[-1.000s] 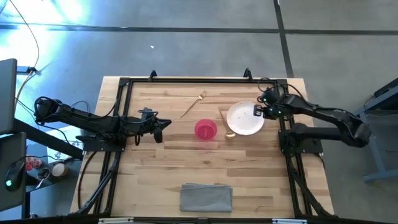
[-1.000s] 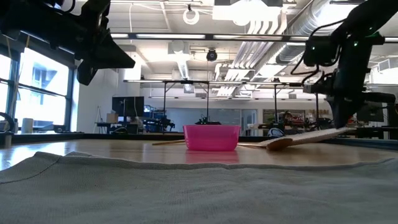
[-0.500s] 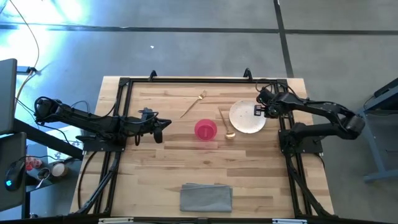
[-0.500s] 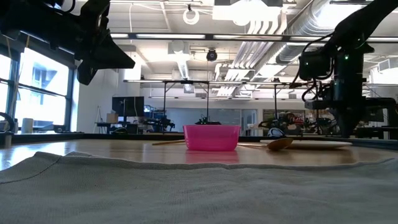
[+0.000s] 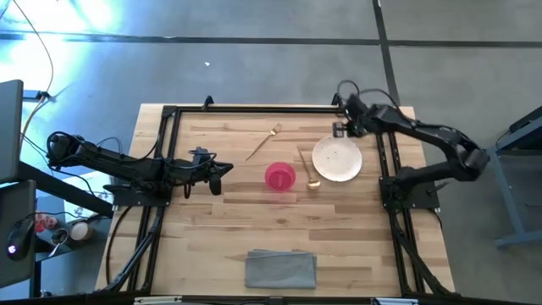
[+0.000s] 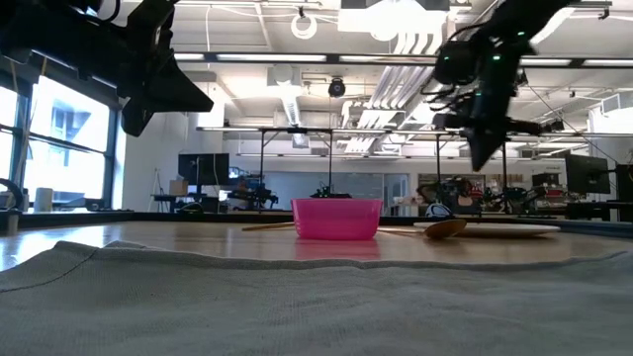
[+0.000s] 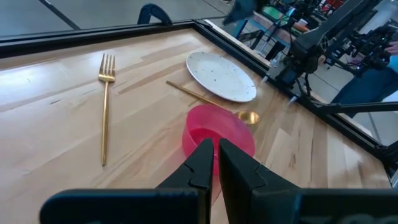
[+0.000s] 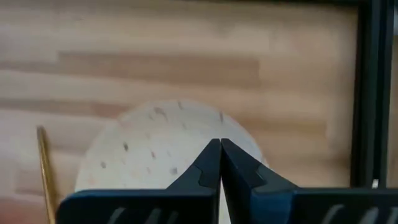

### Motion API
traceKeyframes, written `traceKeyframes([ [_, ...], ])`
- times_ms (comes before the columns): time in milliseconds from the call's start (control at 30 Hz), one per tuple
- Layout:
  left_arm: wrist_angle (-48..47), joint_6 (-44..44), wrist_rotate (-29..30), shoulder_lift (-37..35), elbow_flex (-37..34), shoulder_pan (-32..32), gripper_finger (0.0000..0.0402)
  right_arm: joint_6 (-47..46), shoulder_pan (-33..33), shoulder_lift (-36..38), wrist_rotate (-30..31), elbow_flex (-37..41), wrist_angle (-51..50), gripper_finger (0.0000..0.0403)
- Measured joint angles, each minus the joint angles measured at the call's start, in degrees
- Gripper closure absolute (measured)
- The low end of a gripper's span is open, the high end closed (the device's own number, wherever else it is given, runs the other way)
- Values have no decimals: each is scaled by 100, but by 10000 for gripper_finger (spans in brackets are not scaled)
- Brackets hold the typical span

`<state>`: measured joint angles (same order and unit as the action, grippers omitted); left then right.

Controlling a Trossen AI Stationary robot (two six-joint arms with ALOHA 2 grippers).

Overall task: Set table place
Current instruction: Move the white plate to the middle

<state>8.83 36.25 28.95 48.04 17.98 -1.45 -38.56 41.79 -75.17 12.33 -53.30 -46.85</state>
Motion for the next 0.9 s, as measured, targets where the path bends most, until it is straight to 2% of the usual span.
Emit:
traceKeyframes([
  [167, 1, 0, -13, 0, 0, 0, 387, 1548, 248, -1207, -1050, -1158, -133, 395],
  [333, 13, 22, -297, 0, 0, 0, 387, 2572, 512, -2271, -1833, -2170, -916, 355],
  [500, 9, 155, -370, -1, 0, 0, 387, 3397, 663, -3223, -1887, -2889, -1840, 292],
  [633, 8, 192, -369, 1, 0, 0, 387, 3984, 745, -3793, -1814, -3188, -2192, 253],
  [800, 5, 321, -335, 1, 0, 0, 387, 4662, 746, -4087, -1286, -3279, -2119, 224],
  [900, 5, 358, -296, 0, 0, 0, 387, 4937, 792, -4142, -1312, -3283, -2086, 215],
])
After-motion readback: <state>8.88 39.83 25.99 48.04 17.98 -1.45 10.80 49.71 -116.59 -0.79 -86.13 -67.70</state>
